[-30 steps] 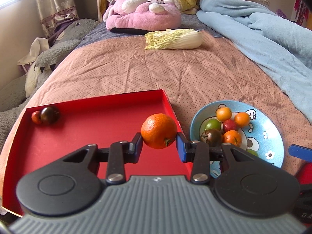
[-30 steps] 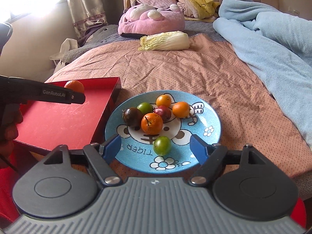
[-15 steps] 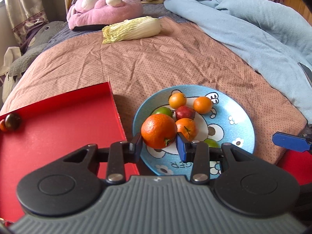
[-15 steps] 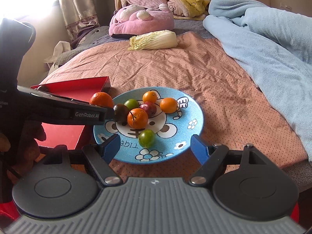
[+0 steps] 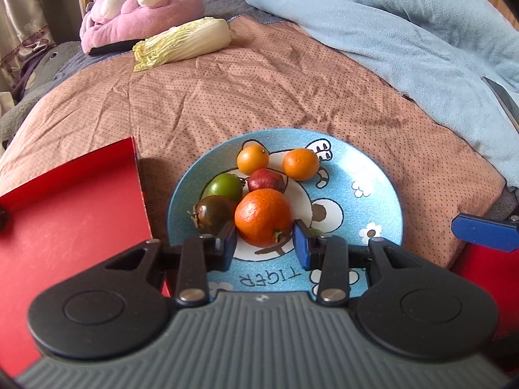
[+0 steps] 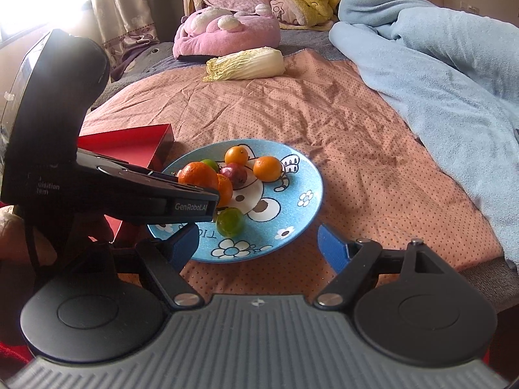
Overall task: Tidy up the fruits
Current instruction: 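Lower the orange onto the tiger plate and open the left tool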
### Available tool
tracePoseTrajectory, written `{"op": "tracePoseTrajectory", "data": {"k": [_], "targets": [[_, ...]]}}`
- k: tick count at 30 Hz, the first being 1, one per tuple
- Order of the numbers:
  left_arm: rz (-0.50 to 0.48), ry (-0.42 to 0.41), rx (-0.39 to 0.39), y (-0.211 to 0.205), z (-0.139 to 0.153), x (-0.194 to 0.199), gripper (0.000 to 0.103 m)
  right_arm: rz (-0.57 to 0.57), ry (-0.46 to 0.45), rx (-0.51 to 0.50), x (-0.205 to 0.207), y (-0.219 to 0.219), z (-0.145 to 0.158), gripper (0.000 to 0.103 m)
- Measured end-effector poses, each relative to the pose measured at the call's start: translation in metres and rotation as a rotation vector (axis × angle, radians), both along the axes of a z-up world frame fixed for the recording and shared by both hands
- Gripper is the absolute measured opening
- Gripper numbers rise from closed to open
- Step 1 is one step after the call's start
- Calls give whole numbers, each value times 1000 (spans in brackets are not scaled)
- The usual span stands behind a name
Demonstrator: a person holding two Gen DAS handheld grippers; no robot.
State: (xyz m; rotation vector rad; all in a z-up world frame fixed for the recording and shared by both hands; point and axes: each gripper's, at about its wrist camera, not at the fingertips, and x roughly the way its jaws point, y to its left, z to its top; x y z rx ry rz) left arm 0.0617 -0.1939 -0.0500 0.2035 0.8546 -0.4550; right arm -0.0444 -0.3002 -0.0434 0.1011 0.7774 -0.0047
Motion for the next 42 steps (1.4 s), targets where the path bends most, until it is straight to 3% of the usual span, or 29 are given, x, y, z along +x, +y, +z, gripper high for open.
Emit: {"op": "tracePoseTrajectory", "data": {"k": [26,29,42], "targets": [[-35,-63,2,-16,18,-5,46,-9,-19,8,-12,-2,5,85],[-22,-81,-4,-15,22,-7,62,-9,-22,7,-13,-2,6,85],[10,-99,-50,-3,38,-9,63,-2,-27,4,-16,0,11,85]]}}
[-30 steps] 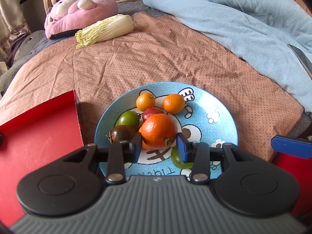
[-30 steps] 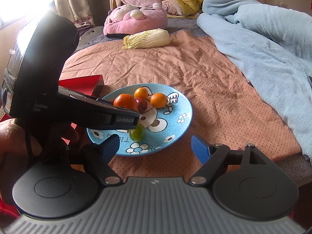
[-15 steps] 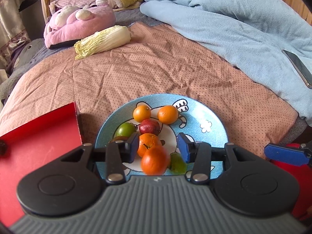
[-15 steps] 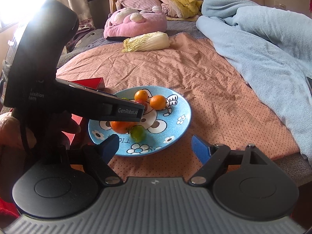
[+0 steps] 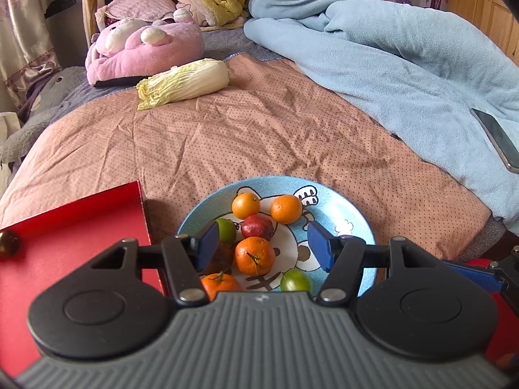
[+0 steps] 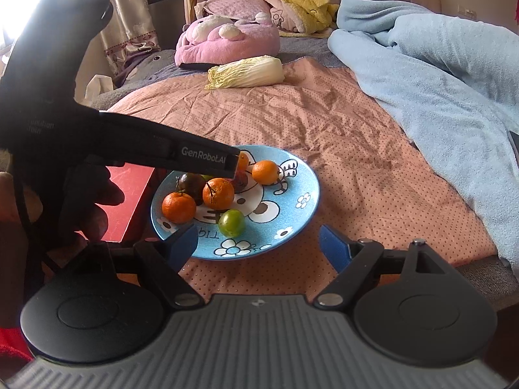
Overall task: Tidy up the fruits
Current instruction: 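Move both open tools back over the red tray toward the two tomatoes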
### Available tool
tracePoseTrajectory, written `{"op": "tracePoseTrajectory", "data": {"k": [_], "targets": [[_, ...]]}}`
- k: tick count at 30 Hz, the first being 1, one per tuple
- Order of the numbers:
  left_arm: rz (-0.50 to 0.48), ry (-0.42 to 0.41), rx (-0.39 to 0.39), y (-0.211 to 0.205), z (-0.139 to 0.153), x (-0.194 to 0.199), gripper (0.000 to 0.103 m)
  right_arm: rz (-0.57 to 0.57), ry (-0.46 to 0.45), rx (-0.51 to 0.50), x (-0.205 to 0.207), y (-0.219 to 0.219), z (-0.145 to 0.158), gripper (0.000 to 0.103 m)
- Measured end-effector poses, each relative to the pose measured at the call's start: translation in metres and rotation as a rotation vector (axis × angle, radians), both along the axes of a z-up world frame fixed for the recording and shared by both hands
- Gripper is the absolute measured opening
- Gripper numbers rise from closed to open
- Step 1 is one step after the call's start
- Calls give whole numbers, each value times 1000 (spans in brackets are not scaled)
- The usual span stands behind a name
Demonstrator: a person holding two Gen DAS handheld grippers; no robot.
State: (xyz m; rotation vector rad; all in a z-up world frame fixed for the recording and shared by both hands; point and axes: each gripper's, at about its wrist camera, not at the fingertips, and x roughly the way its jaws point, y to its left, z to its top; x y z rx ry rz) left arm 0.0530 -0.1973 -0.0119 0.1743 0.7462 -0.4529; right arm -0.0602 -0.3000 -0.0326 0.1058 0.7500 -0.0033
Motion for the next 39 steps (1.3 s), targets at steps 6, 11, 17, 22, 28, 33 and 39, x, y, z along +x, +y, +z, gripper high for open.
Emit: {"op": "tracePoseTrajectory", "data": {"k": [6,11,17,22,28,33,39], "targets": [[16,-16,-4,9,5,-4,63,5,0,-1,1,4,1,85],[32,-16,-1,20,4,-4,63,24,2,-4,4,11,1,85],[62,-11,-16,35,4,-1,63,41,3,-6,9,19,1,86],[77,-11,-22,45,5,0,63,59,2,-9,12,26,2,86],[89,-9,-29,54,4,-1,63,74,3,-12,15,31,2,86],[104,-7,-27,63,4,-1,63,87,5,-14,18,37,2,88],[134,-1,-24,76,1,1,63,116,3,-19,22,47,3,88]]}}
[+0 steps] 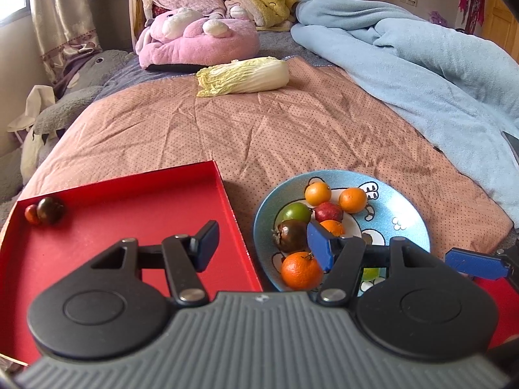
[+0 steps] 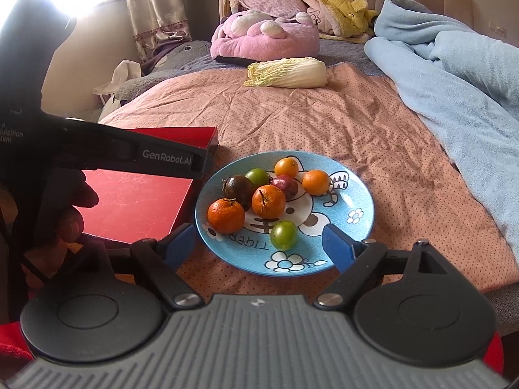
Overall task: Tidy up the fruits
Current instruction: 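Move both open tools back over the red tray toward the two tomatoes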
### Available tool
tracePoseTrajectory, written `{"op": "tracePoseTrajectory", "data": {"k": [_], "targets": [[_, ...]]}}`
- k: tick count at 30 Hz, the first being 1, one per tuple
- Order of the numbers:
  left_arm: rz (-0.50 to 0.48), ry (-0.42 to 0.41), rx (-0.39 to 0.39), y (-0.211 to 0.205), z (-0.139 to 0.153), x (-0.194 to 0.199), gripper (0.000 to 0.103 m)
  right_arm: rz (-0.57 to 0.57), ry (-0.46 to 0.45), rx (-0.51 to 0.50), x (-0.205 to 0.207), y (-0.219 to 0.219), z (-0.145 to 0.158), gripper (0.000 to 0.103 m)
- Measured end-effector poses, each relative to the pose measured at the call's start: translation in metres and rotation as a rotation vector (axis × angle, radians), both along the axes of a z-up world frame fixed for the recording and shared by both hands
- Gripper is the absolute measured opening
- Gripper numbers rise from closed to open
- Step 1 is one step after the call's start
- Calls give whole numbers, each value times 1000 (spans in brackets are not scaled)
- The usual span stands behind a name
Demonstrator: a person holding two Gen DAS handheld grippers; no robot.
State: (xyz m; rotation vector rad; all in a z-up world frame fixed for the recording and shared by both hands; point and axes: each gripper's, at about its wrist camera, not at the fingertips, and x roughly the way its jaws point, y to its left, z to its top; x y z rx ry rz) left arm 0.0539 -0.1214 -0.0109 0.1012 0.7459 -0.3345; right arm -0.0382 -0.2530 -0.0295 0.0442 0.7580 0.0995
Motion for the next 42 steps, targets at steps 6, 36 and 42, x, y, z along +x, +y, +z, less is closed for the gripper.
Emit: {"op": "tracePoseTrajectory", "data": {"k": [6,36,42], "targets": [[25,-3,-2,13,1,2,63,25,1,-5,5,10,1,88],[197,-5,-33,96,1,13,63,173,-7,-44,36,75,11,88],[228,-3,-41,112,0,15,63,196,-3,-48,40,86,12,88]]}}
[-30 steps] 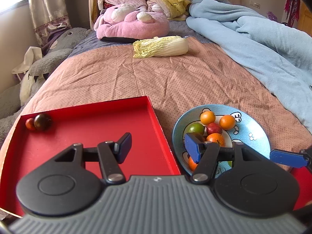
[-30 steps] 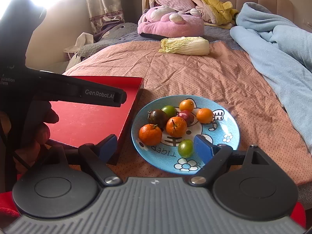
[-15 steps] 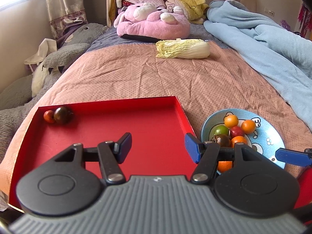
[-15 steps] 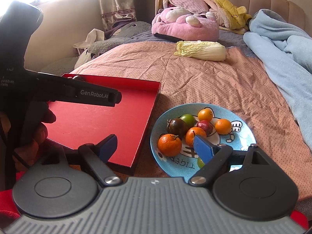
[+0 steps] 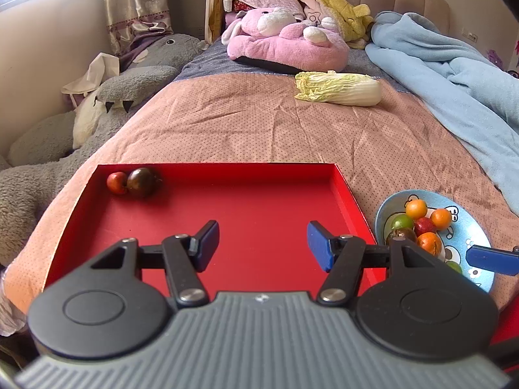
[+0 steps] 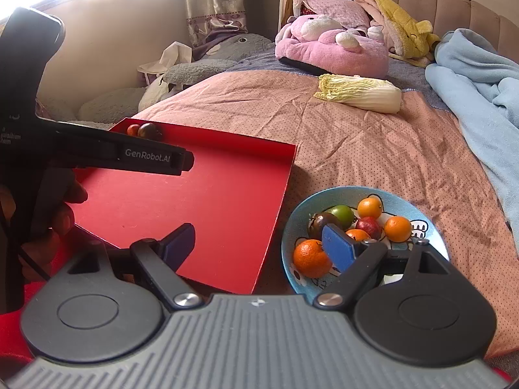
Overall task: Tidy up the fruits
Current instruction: 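Move both open tools back over the red tray toward the two tomatoes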
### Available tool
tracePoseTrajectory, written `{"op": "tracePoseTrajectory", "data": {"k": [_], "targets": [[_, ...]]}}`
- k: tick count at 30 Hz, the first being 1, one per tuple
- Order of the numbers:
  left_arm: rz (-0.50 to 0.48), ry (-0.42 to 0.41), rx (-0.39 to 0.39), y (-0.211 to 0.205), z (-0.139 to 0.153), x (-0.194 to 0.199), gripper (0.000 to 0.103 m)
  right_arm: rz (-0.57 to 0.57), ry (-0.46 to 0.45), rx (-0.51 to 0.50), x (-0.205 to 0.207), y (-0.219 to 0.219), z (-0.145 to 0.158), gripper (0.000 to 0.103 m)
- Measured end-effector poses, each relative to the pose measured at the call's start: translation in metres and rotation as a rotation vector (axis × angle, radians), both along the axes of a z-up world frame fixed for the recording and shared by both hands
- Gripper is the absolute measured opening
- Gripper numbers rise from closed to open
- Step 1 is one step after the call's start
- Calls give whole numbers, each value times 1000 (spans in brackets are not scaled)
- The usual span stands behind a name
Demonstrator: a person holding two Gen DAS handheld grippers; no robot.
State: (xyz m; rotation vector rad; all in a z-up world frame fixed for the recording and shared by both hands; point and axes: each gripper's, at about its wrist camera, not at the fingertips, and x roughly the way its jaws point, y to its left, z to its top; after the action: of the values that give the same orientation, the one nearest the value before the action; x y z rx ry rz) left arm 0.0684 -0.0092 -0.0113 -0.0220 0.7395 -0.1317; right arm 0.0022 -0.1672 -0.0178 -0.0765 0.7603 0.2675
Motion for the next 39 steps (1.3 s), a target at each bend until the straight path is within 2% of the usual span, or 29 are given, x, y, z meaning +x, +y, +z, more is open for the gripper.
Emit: {"op": "tracePoseTrajectory", "data": {"k": [21,34,37,39], "targets": [[132,8,0,71,-10,12,63,125,-5,0,39,62,-4,88],[212,45,13,124,-26,40,63,181,-26,12,100,106,-15,88],[218,42,8,134,-27,46,63,177,-10,22,122,114,-21,83],[215,43,1,139,-28,45,63,184,7,43,139,123,-25,75]]}}
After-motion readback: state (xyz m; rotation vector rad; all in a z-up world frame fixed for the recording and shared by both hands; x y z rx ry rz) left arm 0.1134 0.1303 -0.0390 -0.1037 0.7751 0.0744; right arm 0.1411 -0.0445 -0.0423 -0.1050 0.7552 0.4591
